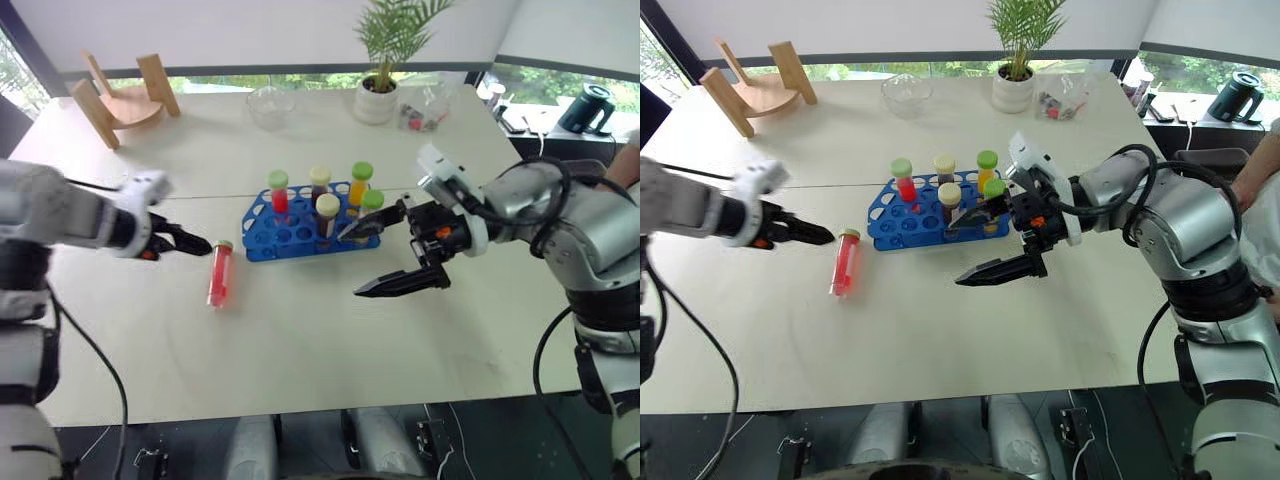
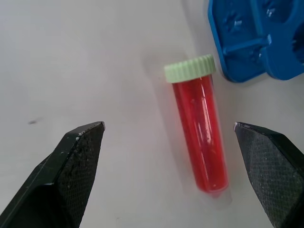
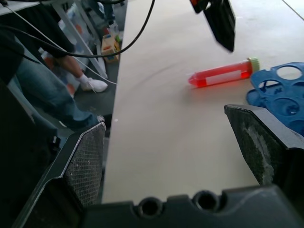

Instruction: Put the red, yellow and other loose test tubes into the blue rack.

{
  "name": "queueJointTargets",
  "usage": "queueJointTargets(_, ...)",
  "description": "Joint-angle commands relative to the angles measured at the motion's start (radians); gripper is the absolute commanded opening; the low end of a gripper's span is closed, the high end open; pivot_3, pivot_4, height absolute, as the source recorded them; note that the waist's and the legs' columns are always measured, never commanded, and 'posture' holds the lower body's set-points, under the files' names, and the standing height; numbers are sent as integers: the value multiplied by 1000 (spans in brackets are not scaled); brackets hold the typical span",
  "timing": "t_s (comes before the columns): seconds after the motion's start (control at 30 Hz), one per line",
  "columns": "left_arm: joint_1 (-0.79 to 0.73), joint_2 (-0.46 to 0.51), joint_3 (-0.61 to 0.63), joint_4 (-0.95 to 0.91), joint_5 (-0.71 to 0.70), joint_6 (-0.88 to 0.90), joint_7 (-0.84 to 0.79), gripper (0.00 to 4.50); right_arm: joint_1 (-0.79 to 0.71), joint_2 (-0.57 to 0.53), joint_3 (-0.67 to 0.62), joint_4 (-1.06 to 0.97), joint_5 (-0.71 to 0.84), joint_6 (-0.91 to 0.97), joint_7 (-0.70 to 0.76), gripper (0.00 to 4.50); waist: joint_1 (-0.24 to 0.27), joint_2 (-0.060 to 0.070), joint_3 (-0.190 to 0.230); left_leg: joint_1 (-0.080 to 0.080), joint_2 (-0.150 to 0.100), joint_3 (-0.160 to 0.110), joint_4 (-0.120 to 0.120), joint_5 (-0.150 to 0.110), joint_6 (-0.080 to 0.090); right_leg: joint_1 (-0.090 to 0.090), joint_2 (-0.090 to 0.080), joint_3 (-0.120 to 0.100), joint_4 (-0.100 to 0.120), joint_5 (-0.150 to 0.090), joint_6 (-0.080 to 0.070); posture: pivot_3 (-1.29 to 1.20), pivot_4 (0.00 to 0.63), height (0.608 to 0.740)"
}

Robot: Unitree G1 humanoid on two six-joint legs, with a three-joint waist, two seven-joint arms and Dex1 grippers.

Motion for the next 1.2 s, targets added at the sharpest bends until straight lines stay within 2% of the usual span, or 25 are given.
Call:
queueJointTargets(0.03,-111,-37,-85,156,-34,8,107,4500,-30,30,-7,8,-23,-35,0,4439,0,0,0,0,0,-1,0,0,0,0,0,0,0,0,0,0,150,740)
queueJointTargets(0.13,-176,-76,-125,239,-31,8,144,4500,-11,45,-13,-6,-31,-34,-18,4439,3,0,0,-1,0,-2,-1,0,0,-1,0,-1,0,0,0,0,150,740)
queueJointTargets(0.33,-253,-199,-141,383,91,8,194,4500,32,68,-35,-39,-22,-22,-65,4439,4,0,0,-1,-1,-1,1,1,-1,0,-1,-1,0,0,0,0,150,740)
queueJointTargets(0.57,-253,-202,-184,407,169,8,181,4500,63,70,-49,-51,-16,-21,-100,4439,-1,1,0,0,-1,-2,1,1,-1,0,0,-1,2,0,0,0,150,740)
queueJointTargets(0.87,-216,-216,-173,422,69,8,263,4500,78,84,-50,-39,-13,-25,-117,4439,0,2,-1,1,-1,-3,1,1,-1,0,0,-1,3,0,0,0,150,740)
queueJointTargets(0.97,-182,-215,-164,378,46,8,315,3603,77,85,-50,-28,-13,-23,-116,4500,0,3,-2,1,-1,-3,1,1,-1,1,0,-1,3,0,0,0,150,740)
queueJointTargets(1.13,-130,-211,-130,313,-20,8,409,1165,73,84,-44,-2,-22,-23,-112,4500,2,6,-3,2,-1,-3,1,1,-1,2,0,-1,3,0,0,0,150,740)
queueJointTargets(1.17,-123,-215,-109,311,-29,8,432,867,70,84,-43,7,-25,-23,-112,4500,3,6,-3,2,-1,-3,1,1,-1,2,0,-1,3,0,0,0,150,740)
queueJointTargets(1.2,-117,-218,-90,309,-40,8,452,849,67,85,-41,15,-27,-23,-111,4500,4,6,-3,2,-1,-3,1,1,-1,3,0,-1,3,0,0,0,150,740)
